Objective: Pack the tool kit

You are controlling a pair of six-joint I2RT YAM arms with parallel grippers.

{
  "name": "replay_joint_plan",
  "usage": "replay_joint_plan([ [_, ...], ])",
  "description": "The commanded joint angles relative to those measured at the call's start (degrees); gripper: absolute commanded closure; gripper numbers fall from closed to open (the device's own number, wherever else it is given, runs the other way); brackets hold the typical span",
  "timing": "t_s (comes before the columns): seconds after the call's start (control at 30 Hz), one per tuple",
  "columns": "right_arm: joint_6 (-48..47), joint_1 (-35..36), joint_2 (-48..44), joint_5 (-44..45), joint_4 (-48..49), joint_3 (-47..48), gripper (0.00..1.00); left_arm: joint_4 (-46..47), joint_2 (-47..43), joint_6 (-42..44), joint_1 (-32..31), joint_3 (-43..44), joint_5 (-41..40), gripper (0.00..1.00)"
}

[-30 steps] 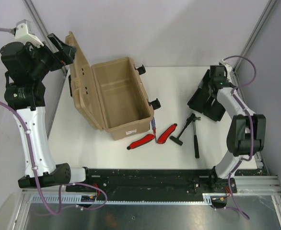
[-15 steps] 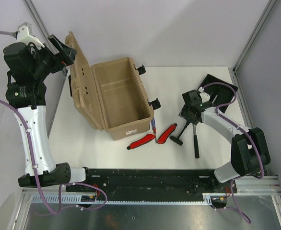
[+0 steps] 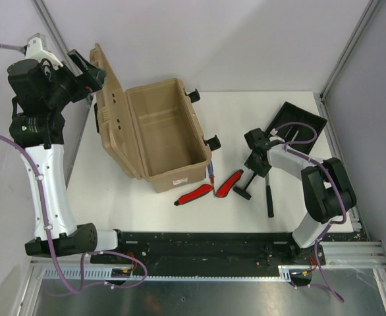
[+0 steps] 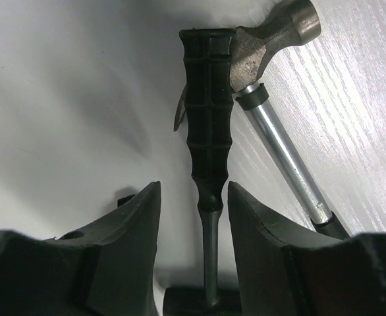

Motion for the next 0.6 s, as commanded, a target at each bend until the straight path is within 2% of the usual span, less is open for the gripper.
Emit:
replay_joint_plan([
  [0.0, 2.12, 0.3, 1.18, 1.49, 1.26, 0.26, 0.52, 0.71, 0.08, -0.48, -0.27, 0.3, -0.57, 0.01],
  [0.07, 1.79, 0.31, 1.86, 1.48, 1.59, 0.22, 0.57, 0.69, 0.07, -0.46, -0.27, 0.3, -0.51, 0.01],
  [0.2, 1.05, 0.82, 1.86, 2.91, 2.7, -0.18, 0.83, 0.76, -0.07, -0.53, -0.27, 0.21, -0.53, 0.01],
  [0.3, 0.22, 1.14, 1.06, 3.59, 3.61, -0.21, 0.96, 0.69, -0.28, -0.61, -0.27, 0.14, -0.43, 0.01],
  [0.57, -5.53, 3.72, -6.79, 7.35, 4.96, 2.4, 1.0, 0.77, -0.76, -1.08, -0.27, -0.08, 0.2, 0.01],
])
